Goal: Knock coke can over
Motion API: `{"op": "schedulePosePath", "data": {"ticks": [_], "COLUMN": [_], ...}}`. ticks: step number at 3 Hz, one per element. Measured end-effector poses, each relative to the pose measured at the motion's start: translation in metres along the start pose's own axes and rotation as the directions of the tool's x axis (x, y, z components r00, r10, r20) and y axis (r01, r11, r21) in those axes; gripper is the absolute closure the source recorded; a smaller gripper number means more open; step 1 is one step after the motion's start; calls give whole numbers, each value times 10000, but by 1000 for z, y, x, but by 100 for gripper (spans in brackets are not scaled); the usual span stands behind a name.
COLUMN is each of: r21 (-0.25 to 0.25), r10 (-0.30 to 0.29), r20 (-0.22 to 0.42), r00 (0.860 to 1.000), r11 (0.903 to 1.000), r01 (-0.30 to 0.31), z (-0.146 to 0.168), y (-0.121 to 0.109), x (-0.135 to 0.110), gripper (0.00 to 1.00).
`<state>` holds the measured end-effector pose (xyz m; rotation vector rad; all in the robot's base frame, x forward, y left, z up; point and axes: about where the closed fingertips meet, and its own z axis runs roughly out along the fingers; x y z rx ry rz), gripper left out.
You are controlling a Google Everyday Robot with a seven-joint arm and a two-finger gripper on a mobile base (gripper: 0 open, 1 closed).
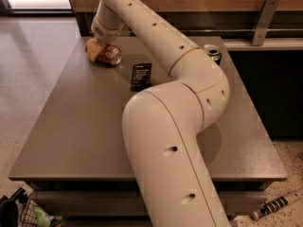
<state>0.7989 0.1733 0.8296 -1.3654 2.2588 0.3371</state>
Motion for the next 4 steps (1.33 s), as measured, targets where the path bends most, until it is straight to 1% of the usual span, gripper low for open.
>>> {"op": "schedulePosePath", "data": {"ticks": [1,3,4], "r21": [-27,-65,-93], "r10": [-6,-12,-18], "r20": [-25,-62,-89], "r00": [10000,10000,10000], "r11": [10000,10000,10000], "r01": [6,12,17], "z": [1,4,7], "y": [1,2,3], "x": [-1,-1,0], "gripper": [54,7,0]}}
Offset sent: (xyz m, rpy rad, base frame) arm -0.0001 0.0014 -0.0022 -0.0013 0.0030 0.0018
